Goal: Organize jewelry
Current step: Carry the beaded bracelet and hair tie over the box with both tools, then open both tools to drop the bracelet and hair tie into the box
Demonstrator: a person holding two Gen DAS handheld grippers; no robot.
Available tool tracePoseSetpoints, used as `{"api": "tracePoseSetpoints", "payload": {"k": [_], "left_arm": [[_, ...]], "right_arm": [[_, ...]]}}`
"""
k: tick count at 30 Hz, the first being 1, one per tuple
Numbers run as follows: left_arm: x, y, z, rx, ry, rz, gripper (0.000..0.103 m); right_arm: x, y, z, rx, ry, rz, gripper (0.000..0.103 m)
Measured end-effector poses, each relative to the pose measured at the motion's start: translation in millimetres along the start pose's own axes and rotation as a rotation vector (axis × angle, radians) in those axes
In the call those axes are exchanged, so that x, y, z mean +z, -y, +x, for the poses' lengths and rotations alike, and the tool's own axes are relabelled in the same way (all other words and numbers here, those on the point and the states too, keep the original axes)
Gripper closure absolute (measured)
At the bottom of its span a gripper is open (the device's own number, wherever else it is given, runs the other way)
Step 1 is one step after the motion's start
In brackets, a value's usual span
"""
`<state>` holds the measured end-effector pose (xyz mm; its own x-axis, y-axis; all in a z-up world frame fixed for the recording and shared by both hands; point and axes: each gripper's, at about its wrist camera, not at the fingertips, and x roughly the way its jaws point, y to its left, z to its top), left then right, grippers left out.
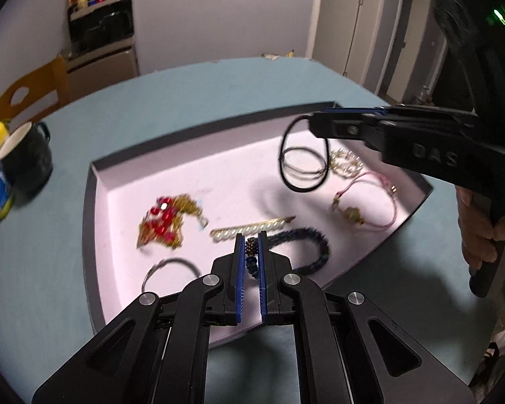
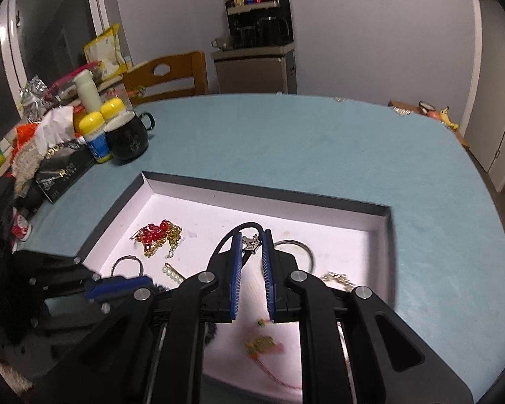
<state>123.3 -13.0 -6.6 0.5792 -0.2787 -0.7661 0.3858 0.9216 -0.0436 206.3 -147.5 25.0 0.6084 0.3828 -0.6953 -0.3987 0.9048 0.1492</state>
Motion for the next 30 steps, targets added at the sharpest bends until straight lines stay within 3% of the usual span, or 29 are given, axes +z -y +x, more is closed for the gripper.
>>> {"api": "tracePoseSetpoints", "payload": {"k": [4, 5, 6, 7, 16, 20, 22, 25, 30], "left_arm": [[-4, -6, -1, 0.013, -0.001, -0.019, 0.091], [-5, -8, -3, 0.014, 0.000, -0.026, 0.085], [-4, -11, -7, 0.022, 0.005, -0.030, 0.072], [-5, -12, -9, 0.033, 0.012, -0.030, 0.069], [-12, -19, -19, 0.049, 0.026, -0.032, 0.069], [-10, -17, -21, 0.055, 0.031, -0.035, 0.065], [-11, -14, -27, 0.057, 0.040, -0.038, 0.056], [-11, -14, -30, 0.062, 0.049, -0.043, 0.049], [-11, -10, -39, 0.073, 0.072, -0.059, 0.035]], "right_arm": [[7, -11, 22, -0.019, -0.047, -0.001, 0.091], [8, -12, 25, -0.019, -0.059, 0.002, 0.091], [10, -12, 29, -0.021, -0.069, 0.006, 0.091], [11, -14, 33, -0.024, -0.077, 0.008, 0.091], [10, -19, 54, -0.067, -0.145, 0.003, 0.090], [10, -14, 44, -0.077, -0.117, 0.010, 0.073], [11, -11, 35, -0.083, -0.097, 0.009, 0.067], [10, -3, 16, -0.092, -0.059, 0.012, 0.062], [0, 10, -27, -0.113, 0.011, 0.012, 0.044]]}}
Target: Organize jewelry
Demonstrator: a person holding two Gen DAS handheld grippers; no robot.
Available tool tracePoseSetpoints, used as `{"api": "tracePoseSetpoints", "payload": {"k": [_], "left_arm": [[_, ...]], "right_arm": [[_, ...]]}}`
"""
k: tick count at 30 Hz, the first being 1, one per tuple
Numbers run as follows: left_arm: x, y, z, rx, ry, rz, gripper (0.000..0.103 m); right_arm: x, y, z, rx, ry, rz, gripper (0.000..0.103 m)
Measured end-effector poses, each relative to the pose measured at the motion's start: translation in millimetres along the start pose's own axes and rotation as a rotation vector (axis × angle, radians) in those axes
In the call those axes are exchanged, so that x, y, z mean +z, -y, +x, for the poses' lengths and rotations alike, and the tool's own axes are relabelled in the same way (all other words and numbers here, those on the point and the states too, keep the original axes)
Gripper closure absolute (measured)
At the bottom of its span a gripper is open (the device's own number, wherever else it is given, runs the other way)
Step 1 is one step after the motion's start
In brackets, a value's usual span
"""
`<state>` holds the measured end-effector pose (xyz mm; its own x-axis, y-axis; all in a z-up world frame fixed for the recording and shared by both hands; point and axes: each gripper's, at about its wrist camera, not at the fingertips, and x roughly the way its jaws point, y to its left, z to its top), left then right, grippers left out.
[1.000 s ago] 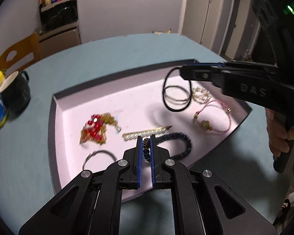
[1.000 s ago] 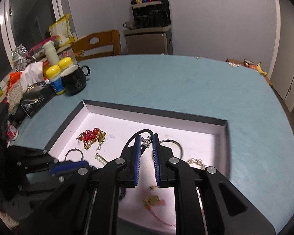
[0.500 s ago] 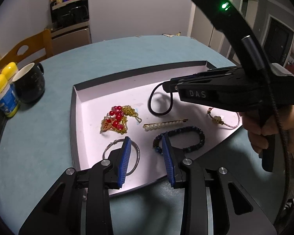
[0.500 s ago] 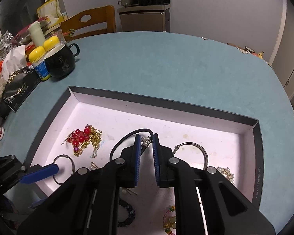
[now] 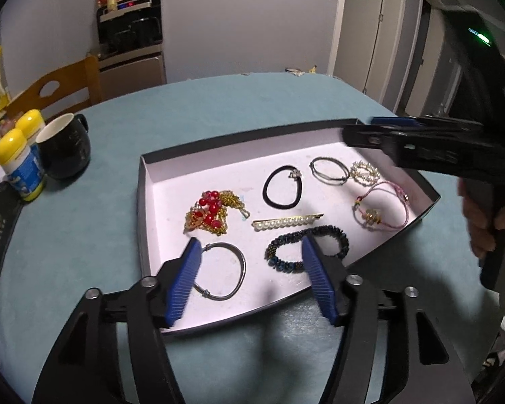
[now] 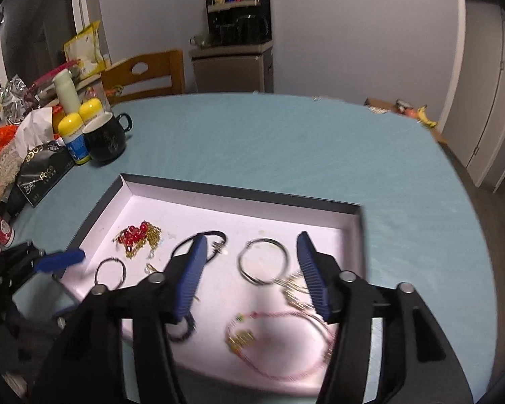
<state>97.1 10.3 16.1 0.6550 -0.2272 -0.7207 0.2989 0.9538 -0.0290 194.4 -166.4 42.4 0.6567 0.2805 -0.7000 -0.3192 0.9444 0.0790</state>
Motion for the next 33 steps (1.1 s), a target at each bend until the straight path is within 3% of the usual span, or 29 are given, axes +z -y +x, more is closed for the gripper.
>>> {"api": "tracePoseSetpoints", "payload": {"k": [9, 20, 27, 30, 33], "left_arm": [[9, 7, -13, 0.005, 0.042, -0.017, 0.020], [8, 18, -48, 0.070, 0.114, 0.011, 0.014], [-9, 21, -72, 0.093, 0.177, -0.018, 0.013], [-18, 18, -73, 0.120, 0.153, -0.068, 0.011], [-21, 15, -65, 0.139, 0.048, -0.140, 0.010]], "right_arm": [[-25, 27, -55, -0.019, 0.093, 0.029, 0.015], [-71, 37, -87, -0.028, 0.090, 0.043, 0.008], [-97, 48, -112, -0.094, 0.088, 0.028, 0.006], [-104, 51, -114, -0.108, 0.061, 0.044, 0.006], [-109, 50, -113, -0.058, 0.012, 0.099, 0.006]]}}
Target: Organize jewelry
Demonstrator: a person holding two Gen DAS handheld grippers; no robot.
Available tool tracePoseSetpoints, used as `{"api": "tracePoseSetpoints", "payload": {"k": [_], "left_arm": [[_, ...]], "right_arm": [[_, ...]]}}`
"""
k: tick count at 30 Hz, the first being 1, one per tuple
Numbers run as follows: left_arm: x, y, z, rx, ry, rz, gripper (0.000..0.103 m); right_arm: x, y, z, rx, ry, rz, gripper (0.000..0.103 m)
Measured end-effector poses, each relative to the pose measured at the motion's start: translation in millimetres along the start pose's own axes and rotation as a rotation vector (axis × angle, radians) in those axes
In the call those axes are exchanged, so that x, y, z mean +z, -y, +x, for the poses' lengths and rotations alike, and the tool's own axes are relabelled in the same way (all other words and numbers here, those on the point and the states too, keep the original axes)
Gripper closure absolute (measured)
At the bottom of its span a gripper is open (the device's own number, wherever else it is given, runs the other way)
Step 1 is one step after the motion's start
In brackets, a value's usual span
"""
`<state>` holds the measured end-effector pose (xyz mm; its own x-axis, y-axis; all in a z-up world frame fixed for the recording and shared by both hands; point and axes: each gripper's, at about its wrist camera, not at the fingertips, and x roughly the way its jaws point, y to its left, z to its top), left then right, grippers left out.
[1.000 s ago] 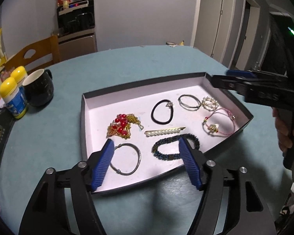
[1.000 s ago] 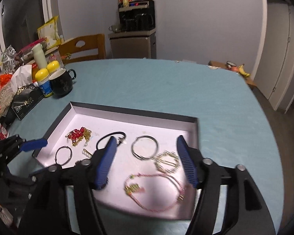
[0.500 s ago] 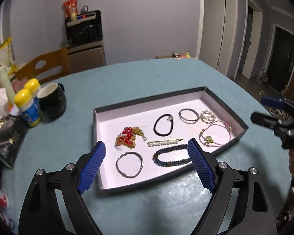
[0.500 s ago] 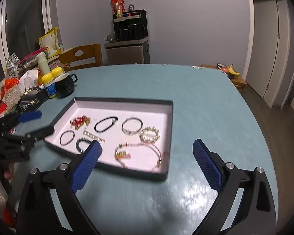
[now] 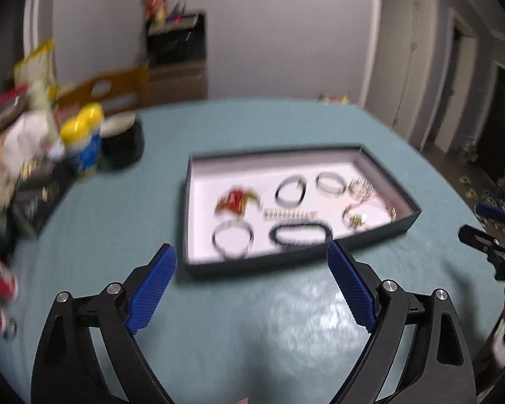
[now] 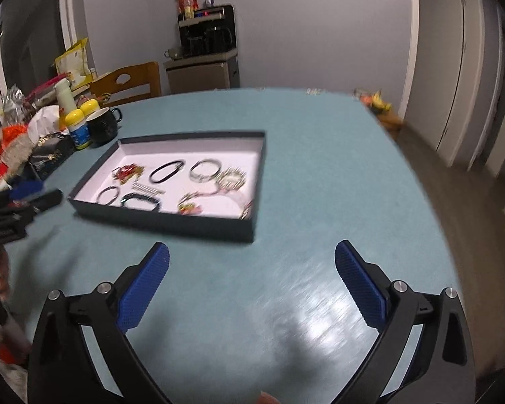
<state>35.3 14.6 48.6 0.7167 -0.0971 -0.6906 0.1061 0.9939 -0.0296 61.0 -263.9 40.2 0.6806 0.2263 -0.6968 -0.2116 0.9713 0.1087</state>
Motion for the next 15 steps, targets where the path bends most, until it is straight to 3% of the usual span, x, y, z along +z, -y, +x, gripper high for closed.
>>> {"api": "tracePoseSetpoints", "payload": {"k": [3, 9, 15], "left_arm": [[4, 2, 4, 0.023, -0.056, -0.029, 0.010], [12, 12, 12, 0.150, -0.064, 0.021, 0.007], [9, 19, 16, 0.135, -0.073, 0.043, 0.006]], "right_arm": [[1, -13, 3, 0.010, -0.030, 0.004, 0.006], [12, -37, 14, -0.092, -0.032, -0.023, 0.006], [15, -42, 20, -0.099, -0.022, -0.027, 0.006]]}}
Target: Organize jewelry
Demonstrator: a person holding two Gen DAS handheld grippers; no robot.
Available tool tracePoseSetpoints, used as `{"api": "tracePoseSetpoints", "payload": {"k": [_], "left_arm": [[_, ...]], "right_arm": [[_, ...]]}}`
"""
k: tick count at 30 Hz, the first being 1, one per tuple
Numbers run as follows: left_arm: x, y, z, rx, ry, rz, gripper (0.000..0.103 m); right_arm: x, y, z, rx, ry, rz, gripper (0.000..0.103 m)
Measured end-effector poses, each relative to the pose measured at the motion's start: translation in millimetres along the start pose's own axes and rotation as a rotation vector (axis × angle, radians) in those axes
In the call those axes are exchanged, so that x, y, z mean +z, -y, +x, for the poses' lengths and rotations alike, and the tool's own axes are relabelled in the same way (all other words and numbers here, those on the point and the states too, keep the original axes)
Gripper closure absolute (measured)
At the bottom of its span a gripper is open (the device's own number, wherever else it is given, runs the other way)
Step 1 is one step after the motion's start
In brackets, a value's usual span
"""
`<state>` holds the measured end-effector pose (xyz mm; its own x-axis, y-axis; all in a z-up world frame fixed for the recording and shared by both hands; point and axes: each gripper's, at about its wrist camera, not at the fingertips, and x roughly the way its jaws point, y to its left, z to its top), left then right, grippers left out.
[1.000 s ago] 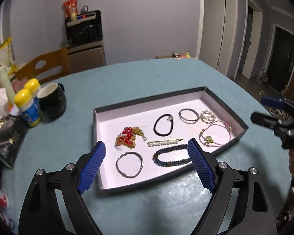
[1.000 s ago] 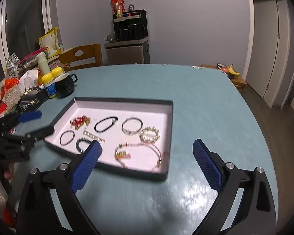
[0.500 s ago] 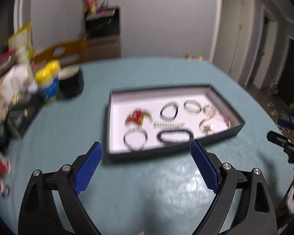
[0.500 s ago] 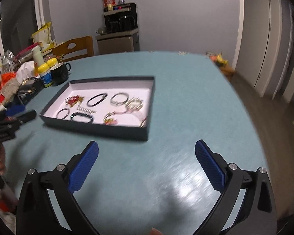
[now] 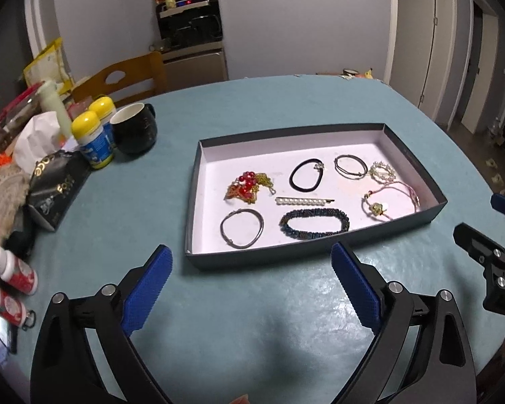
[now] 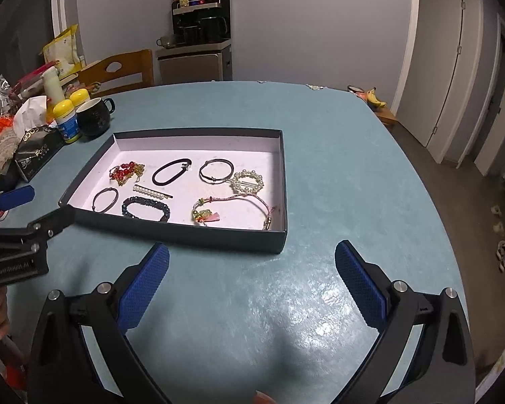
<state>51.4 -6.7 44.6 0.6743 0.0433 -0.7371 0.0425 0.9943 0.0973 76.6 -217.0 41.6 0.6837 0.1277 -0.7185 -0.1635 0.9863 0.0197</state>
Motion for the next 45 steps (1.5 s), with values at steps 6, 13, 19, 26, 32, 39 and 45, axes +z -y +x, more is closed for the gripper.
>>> {"api": "tracePoseSetpoints", "payload": {"k": [6, 13, 19, 26, 32, 39, 45], "left_arm": [[-3.3, 4.1, 2.9, -0.012, -0.012, 0.012, 0.006], [-5.2, 7.4, 5.5, -0.019, -0.023, 0.017, 0.006], [-5.4, 8.9, 5.7, -0.024, -0.025, 0.019, 0.006], [-6.8, 9.7, 7.1, -0.023, -0.029, 0.019, 0.006], [-7.5, 9.7, 7.1, -0.022, -0.031, 0.020, 0.006], [-8.1, 10.1, 7.1, -0.026, -0.032, 0.020, 0.006], [-8.0, 10.3, 7.3, -0.026, -0.033, 0.020, 0.006]], "right_arm": [[-1.0, -3.8, 2.3, 0.007, -0.010, -0.009, 0.006], [-2.6, -2.2, 2.2, 0.001, -0.017, -0.012, 0.006], [-3.2, -1.8, 2.1, 0.001, -0.018, -0.010, 0.006], [-3.8, -0.9, 2.7, 0.002, -0.023, -0.011, 0.006], [-3.3, -0.2, 3.2, 0.003, -0.027, -0.010, 0.006], [-3.5, 0.7, 3.5, 0.001, -0.024, -0.012, 0.006], [-3.7, 0.1, 3.4, 0.002, -0.025, -0.012, 0.006]]}}
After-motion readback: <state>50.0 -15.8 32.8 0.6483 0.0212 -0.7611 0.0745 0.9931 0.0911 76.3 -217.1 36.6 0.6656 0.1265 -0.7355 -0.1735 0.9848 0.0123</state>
